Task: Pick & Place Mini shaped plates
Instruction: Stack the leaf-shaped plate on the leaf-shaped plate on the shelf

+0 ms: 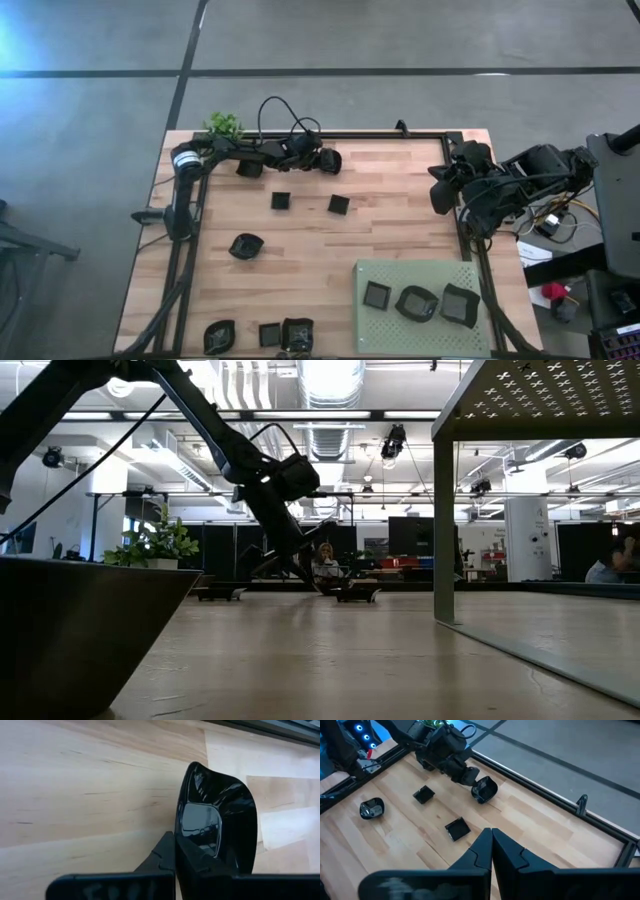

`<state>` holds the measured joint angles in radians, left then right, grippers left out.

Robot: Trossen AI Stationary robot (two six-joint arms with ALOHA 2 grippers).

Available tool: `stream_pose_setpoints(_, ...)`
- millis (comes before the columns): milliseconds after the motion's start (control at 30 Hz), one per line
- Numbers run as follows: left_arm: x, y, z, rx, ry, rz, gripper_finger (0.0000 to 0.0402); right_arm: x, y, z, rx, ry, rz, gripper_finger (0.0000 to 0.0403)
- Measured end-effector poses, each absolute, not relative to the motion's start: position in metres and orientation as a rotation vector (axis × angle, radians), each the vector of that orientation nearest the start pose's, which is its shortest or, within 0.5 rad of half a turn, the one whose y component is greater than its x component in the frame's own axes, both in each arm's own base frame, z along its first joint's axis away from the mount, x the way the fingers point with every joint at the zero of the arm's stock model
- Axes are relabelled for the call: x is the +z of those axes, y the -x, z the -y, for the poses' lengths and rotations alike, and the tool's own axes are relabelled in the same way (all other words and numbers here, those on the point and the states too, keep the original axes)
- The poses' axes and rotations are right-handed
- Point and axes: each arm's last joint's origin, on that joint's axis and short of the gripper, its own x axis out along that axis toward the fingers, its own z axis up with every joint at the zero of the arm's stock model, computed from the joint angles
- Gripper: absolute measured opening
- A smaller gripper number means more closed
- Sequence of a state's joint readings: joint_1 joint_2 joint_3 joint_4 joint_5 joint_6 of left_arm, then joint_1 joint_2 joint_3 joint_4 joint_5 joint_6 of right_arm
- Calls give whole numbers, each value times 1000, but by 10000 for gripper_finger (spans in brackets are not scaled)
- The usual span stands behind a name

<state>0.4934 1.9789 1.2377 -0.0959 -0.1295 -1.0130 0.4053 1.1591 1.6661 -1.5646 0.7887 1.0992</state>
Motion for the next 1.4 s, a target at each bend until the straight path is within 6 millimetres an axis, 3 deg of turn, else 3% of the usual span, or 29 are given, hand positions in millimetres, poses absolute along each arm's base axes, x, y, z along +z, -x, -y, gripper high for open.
stream_pose_setpoints(667, 167, -363, -199, 904, 992, -450, 0, 440, -140, -38, -748, -417, -567, 8)
stream_pose_setpoints(1400, 249, -345, -177, 847, 805, -303, 0, 437, -141, -38, -761, -370, -567, 8)
